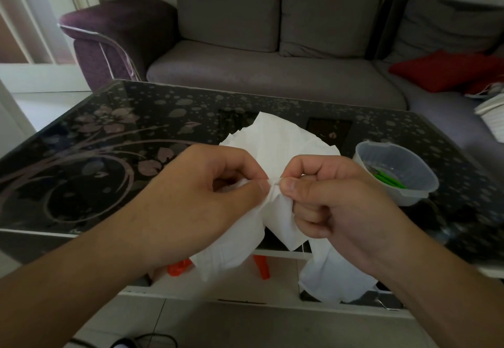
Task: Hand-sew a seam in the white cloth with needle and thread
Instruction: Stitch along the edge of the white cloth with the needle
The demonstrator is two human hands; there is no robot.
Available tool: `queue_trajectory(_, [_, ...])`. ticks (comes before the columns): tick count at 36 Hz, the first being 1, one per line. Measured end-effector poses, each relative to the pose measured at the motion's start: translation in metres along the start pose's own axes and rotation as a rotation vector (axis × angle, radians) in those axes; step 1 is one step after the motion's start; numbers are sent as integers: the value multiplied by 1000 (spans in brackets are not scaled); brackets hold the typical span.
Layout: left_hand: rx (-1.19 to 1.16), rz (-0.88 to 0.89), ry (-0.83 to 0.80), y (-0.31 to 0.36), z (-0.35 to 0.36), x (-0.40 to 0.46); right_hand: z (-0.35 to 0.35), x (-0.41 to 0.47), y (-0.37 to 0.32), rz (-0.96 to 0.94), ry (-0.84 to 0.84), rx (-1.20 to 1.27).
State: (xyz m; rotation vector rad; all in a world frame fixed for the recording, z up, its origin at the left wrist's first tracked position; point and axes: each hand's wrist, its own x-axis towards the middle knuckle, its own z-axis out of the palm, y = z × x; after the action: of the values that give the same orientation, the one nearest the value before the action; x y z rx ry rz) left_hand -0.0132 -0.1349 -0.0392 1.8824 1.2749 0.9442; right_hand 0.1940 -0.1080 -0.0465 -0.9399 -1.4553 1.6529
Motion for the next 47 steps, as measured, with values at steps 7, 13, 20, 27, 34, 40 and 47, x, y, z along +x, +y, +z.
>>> queue_trajectory(7, [-90,-56,-19,0,0,2,2,-2,-2,15,35,-69])
queue_trajectory(13, [-53,-51,1,-2,1,3,5,-5,-7,5,99,-182])
queue_trajectory(20, [13,-49,24,-1,4,2,9,-5,-5,-45,191,-366])
queue_trajectory(27, [101,-48,72,0,6,3,10,-7,-6,-104,233,-568])
queue_trajectory(34, [50,-40,38,2,5,2,8,-7,-6,-96,197,-562])
queue_trajectory(40, [71,-36,33,3,6,3,8,-8,-6,-106,206,-578])
queue_trajectory(47, [84,-11,35,4,6,2,14,-8,-4,-121,263,-667])
